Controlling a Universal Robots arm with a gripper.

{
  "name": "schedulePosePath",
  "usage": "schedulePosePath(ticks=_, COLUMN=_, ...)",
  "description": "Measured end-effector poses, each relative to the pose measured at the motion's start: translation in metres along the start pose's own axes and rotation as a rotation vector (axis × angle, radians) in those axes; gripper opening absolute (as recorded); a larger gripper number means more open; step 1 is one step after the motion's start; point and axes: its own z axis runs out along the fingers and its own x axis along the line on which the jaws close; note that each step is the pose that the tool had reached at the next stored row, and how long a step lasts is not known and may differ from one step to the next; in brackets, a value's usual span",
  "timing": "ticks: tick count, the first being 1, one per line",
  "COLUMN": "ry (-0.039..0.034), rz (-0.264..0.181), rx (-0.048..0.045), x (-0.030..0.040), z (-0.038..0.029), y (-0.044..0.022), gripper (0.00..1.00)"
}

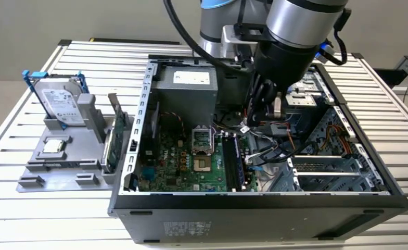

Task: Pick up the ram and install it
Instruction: 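Press down the ram until it locks into place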

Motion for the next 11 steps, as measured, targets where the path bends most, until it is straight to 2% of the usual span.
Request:
schedulePosePath(ticks=4, ry=-0.0003, rz=0.000, rx=0.0000, x=-0.0001, z=-0.0040, y=0.0002, gripper=0.00)
schedulePosePath(ticks=11, ry=-0.0004, rz=0.000, rx=0.0000, x=-0.0001, z=-0.0045, y=0.0002, gripper=0.00)
